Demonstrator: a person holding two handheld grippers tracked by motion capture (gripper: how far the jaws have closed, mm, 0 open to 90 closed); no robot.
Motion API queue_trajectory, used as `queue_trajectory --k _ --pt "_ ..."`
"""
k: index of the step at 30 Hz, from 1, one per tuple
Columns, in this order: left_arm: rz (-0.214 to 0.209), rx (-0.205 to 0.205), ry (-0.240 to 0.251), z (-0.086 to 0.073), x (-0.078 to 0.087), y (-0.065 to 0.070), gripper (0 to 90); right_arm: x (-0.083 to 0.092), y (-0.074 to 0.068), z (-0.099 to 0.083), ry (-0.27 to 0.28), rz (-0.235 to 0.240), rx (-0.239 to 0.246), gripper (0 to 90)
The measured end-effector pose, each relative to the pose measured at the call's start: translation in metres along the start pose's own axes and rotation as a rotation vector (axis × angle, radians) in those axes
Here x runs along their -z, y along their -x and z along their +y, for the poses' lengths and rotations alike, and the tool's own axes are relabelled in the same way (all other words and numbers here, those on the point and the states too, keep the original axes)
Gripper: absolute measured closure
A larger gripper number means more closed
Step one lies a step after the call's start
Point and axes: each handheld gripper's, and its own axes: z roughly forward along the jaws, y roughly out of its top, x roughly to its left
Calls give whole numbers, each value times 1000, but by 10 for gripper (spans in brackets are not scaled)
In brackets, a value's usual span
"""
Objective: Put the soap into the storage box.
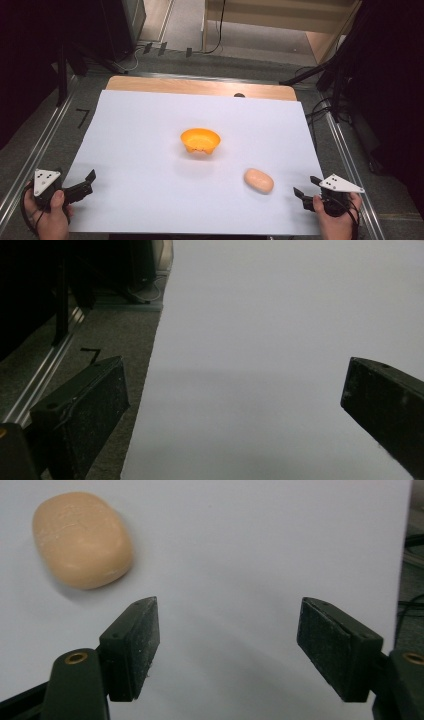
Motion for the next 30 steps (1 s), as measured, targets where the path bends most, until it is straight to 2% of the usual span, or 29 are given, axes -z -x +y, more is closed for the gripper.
queue_trajectory --k 4,8,10,11,12,18,20,24,30 --pt "-2 -5 -6 0 0 0 0 -1 1 6 -37 42 38 259" --pt "-5 -6 -1 0 0 0 0 -3 -2 13 -82 67 87 255" --pt "-5 -5 0 0 0 0 0 -4 -3 15 -95 67 97 255" --pt "-6 -5 1 0 0 0 0 -7 -4 18 -114 75 134 255" --pt "-7 -8 0 0 0 0 0 -8 -5 20 -124 81 143 255" --pt "-14 -16 -5 0 0 0 0 -15 -11 30 -163 111 182 261" --pt "-14 -15 -7 0 0 0 0 -18 -13 34 -176 136 185 264" --pt "-17 -16 -8 0 0 0 0 -23 -17 38 -202 155 197 264" --pt "-27 -22 -11 0 -1 1 0 -29 -23 45 -198 188 219 262"
